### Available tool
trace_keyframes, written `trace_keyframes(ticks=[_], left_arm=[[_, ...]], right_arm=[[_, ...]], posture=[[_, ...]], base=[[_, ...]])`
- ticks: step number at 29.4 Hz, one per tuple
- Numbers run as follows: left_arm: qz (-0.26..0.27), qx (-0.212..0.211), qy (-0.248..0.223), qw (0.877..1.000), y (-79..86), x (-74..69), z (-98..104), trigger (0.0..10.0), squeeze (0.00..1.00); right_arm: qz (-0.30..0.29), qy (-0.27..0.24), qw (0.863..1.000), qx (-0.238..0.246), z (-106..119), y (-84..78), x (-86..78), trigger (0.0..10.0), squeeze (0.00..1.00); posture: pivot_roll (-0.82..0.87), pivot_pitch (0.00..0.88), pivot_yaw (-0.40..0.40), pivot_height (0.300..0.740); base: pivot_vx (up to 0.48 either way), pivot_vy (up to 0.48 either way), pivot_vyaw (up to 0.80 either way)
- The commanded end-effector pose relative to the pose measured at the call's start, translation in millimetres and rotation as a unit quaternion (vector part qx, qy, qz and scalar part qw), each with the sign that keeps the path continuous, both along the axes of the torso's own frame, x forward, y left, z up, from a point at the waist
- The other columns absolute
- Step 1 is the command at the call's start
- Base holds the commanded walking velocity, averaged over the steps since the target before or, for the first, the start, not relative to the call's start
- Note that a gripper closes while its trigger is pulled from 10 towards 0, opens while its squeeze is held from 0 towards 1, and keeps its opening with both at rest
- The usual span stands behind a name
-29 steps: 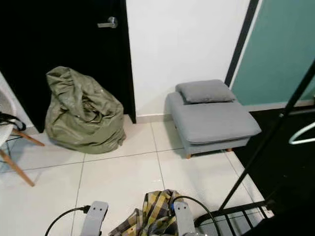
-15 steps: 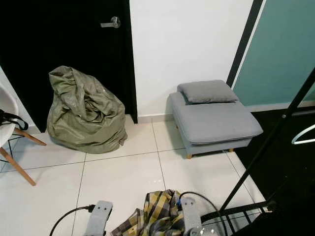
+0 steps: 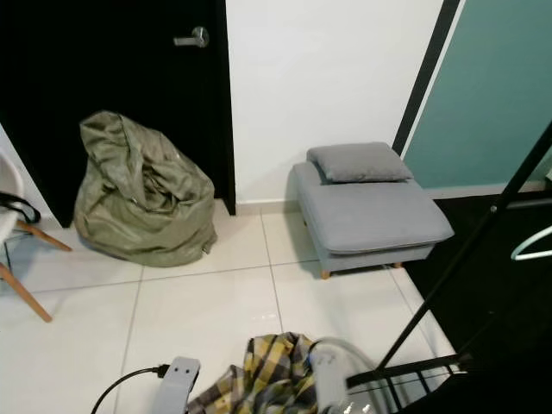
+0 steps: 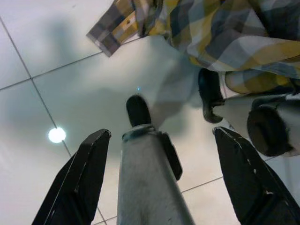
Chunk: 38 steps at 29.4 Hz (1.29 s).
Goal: Hang hanger
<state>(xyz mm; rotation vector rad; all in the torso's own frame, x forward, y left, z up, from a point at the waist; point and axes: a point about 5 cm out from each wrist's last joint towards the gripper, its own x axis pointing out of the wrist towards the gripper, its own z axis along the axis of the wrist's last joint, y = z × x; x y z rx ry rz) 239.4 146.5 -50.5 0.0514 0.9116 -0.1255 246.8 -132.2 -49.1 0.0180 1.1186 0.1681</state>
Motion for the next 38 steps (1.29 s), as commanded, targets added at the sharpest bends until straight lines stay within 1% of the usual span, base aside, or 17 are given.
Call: trace_keyframes(ticks=[1,3,5,7,8,9,12,18,21,31,32,35,38], left_arm=[[-0.015,0.006,0.011,1.000,-1.5,-7.6,-5,10.0,0.00],[-0.005,-0.007,0.018,1.000,-3.6,-8.5,-6,10.0,0.00],[0.001,-0.011,0.021,1.000,-2.1,-7.9,-6,10.0,0.00],[0.002,-0.013,0.022,1.000,-0.7,-6.9,-6,10.0,0.00],[0.001,-0.014,0.022,1.000,0.3,-6.1,-5,10.0,0.00],[-0.005,-0.012,0.023,1.000,1.2,-4.6,-4,10.0,0.00],[-0.018,-0.018,0.025,0.999,-2.9,1.2,-1,10.0,0.00],[-0.026,-0.016,0.023,0.999,-3.5,3.4,0,10.0,0.00],[-0.023,-0.013,0.016,1.000,-3.1,6.2,2,10.0,0.00],[-0.015,-0.012,0.012,1.000,-3.1,10.6,4,10.0,0.00],[-0.002,-0.011,0.008,1.000,-1.5,13.9,6,10.0,0.00],[0.011,-0.010,0.004,1.000,0.9,17.9,9,10.0,0.00],[0.011,-0.008,0.001,1.000,1.8,20.3,11,10.0,0.00]], right_arm=[[-0.015,-0.024,1.000,-0.002,8,-9.1,11.2,10.0,0.00],[0.029,-0.003,0.999,-0.013,3,-5.2,4.3,10.0,0.00],[0.035,-0.001,0.999,-0.016,3,-2.6,3.3,10.0,0.00],[0.030,-0.005,0.999,-0.020,3,-1.9,3.9,10.0,0.00],[0.023,-0.010,0.999,-0.022,4,-1.9,5.2,10.0,0.00],[0.008,-0.016,1.000,-0.021,5,-3.6,7.8,10.0,0.00],[-0.018,-0.022,0.999,-0.017,8,-8.7,11.8,10.0,0.00],[-0.025,-0.027,0.999,-0.019,9,-8.3,13.6,10.0,0.00],[-0.020,-0.038,0.999,-0.027,12,-8.2,17.6,10.0,0.00],[-0.008,-0.043,0.998,-0.033,14,-8.5,21.0,10.0,0.00],[-0.010,-0.046,0.998,-0.032,16,-8.5,23.0,10.0,0.00],[-0.013,-0.049,0.998,-0.030,18,-8.4,25.8,10.0,0.00],[-0.020,-0.051,0.998,-0.028,19,-9.5,27.1,10.0,0.00]], posture=[[0.07,0.151,-0.105,0.740],[0.08,0.177,-0.105,0.740],[0.07,0.182,-0.090,0.740],[0.06,0.180,-0.082,0.740],[0.06,0.180,-0.082,0.740],[0.06,0.174,-0.065,0.740],[0.06,0.168,-0.065,0.740],[0.04,0.155,-0.053,0.740],[0.05,0.150,-0.059,0.740],[0.07,0.142,-0.073,0.740],[0.07,0.145,-0.077,0.740],[0.07,0.142,-0.079,0.740],[0.07,0.140,-0.080,0.740]], base=[[0.000,0.000,0.00],[0.000,0.000,0.00],[0.000,0.000,0.00],[0.000,0.000,0.00],[0.000,0.000,0.00],[0.000,0.000,0.00],[0.000,0.000,0.00],[0.000,0.000,0.00],[0.000,0.000,0.00],[0.000,0.000,0.00],[0.000,0.000,0.00],[0.000,0.000,0.00],[0.000,0.000,0.00]])
